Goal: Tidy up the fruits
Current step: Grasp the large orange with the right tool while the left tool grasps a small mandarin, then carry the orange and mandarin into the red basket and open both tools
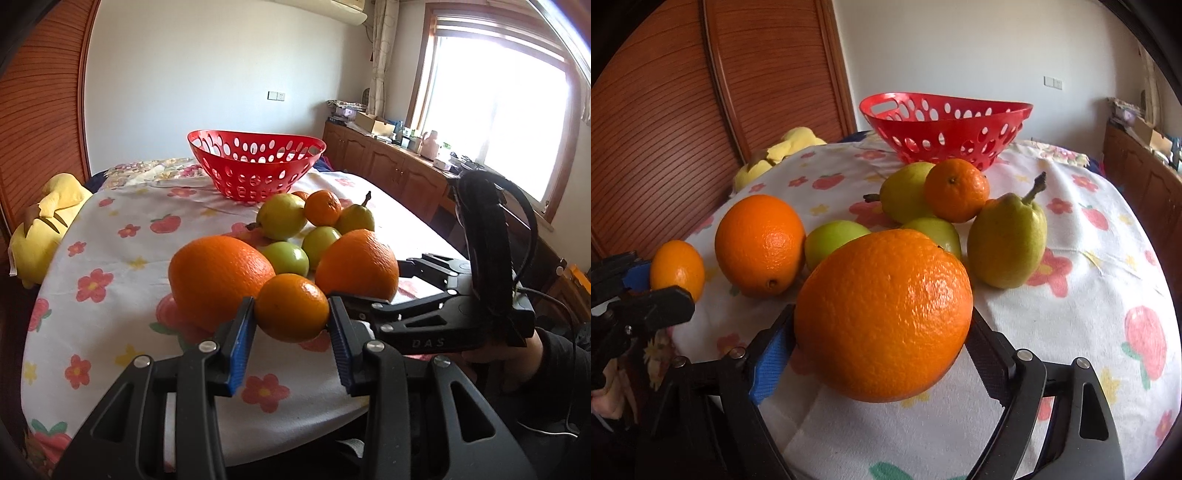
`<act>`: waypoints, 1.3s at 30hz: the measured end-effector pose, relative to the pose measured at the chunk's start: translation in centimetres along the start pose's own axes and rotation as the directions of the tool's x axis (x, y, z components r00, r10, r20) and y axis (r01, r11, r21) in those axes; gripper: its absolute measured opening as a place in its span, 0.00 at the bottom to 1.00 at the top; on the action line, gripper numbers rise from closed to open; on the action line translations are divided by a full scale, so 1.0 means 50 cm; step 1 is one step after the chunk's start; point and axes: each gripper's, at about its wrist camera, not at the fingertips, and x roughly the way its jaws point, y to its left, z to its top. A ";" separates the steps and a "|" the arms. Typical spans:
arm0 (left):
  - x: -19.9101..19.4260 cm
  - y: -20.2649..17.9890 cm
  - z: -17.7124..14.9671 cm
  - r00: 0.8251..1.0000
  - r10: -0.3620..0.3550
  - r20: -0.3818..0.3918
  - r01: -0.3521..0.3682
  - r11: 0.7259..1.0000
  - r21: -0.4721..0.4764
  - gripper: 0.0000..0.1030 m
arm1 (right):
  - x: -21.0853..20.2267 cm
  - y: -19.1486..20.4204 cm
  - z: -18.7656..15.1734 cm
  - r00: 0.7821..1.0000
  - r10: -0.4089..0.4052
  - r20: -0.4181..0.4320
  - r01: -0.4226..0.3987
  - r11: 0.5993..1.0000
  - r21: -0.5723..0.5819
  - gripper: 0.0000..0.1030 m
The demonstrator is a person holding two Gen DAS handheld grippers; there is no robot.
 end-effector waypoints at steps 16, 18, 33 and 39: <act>-0.009 0.002 0.052 0.999 0.003 0.048 -0.004 1.000 0.015 0.36 | -0.076 -0.019 0.025 0.997 0.015 0.080 -0.016 1.000 0.004 0.85; -0.008 0.005 0.069 0.998 0.001 0.057 -0.002 1.000 0.020 0.36 | -0.094 -0.026 0.043 0.995 0.017 0.100 -0.017 1.000 0.005 0.85; 0.056 0.039 0.218 0.994 0.034 0.105 -0.043 0.995 0.089 0.36 | -0.113 -0.089 0.234 0.979 -0.003 0.206 0.025 0.994 -0.104 0.85; 0.093 0.066 0.268 0.994 0.052 0.094 -0.059 0.995 0.082 0.36 | -0.055 -0.123 0.311 0.984 0.000 0.177 0.025 0.990 -0.140 0.85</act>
